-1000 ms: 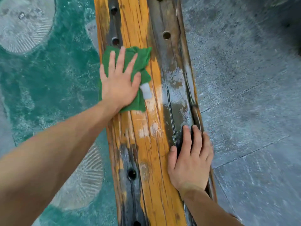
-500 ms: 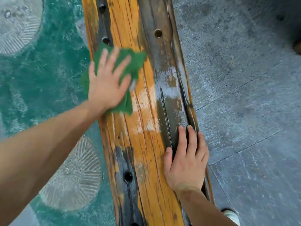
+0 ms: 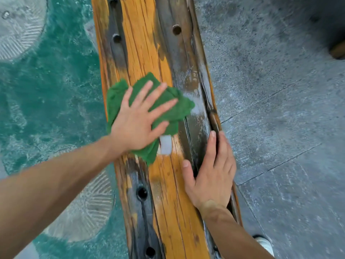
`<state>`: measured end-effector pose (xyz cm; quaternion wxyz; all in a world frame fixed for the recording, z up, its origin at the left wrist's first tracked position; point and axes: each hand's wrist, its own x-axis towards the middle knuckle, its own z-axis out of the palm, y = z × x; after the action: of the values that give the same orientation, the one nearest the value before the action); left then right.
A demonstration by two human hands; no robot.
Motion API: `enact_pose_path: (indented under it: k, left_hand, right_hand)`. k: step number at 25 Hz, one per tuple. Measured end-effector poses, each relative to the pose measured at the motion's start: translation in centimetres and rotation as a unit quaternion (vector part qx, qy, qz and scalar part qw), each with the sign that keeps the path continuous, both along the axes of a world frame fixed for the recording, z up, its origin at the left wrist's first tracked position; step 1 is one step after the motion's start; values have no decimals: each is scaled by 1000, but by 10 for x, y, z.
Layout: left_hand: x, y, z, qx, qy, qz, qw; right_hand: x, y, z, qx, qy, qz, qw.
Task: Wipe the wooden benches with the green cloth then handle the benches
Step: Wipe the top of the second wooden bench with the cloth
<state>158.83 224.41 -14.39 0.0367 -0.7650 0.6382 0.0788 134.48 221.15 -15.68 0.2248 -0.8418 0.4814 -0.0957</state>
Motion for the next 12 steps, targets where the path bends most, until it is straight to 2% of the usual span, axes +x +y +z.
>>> enact_pose_path:
  k: [2,3,4,5,7,8,10,12]
  left_hand:
    - [32,-73,1,-11,18,221,975]
    - [35,-101,2,-12,25,286,958]
    - [28,-117,-1,-9,24,297,954]
    - [13,-121,-3,1,22,259,966]
    - [-35,-84,0,18,3,93,996]
    - [-57,-50,1,16,-6,13,1000]
    - [-87,18,2,31,-3,-87,996]
    - [-80,58,1,43,2,-174,984]
  right_hand:
    - [0,-1,-1,5,6,-3,1000]
    - [-2,0,-1,10,2,-2,1000]
    - [-2,1,-2,10,-1,-4,1000]
    - [-3,1,-4,10,-1,-8,1000]
    - [-7,0,-5,13,-8,-17,1000]
    - [-5,1,-4,17,-17,-22,999]
    - [-2,-1,-3,16,-11,-25,999]
    - [-1,-1,-1,12,5,-23,1000]
